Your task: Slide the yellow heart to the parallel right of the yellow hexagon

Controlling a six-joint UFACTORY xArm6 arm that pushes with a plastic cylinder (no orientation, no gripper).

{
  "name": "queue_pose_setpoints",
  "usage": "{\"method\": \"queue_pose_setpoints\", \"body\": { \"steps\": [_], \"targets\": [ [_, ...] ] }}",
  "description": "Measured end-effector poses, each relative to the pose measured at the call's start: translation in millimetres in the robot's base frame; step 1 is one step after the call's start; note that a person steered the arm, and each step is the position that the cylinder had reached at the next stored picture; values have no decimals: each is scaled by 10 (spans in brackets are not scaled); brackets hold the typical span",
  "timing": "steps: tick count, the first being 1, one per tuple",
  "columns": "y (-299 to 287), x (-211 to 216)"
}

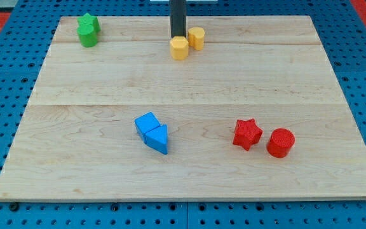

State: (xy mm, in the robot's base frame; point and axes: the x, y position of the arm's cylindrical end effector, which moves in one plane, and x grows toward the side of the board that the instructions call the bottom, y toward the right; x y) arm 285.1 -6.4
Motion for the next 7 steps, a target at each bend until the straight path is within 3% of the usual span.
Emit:
{"method": "queue_pose_setpoints", "body": {
  "steps": [1,2,3,4,5,6,7],
  "targets": [
    [59,578],
    [70,599],
    [142,136],
    [-349,-129],
    [-320,-505],
    [797,-188],
    [1574,455]
  ]
}}
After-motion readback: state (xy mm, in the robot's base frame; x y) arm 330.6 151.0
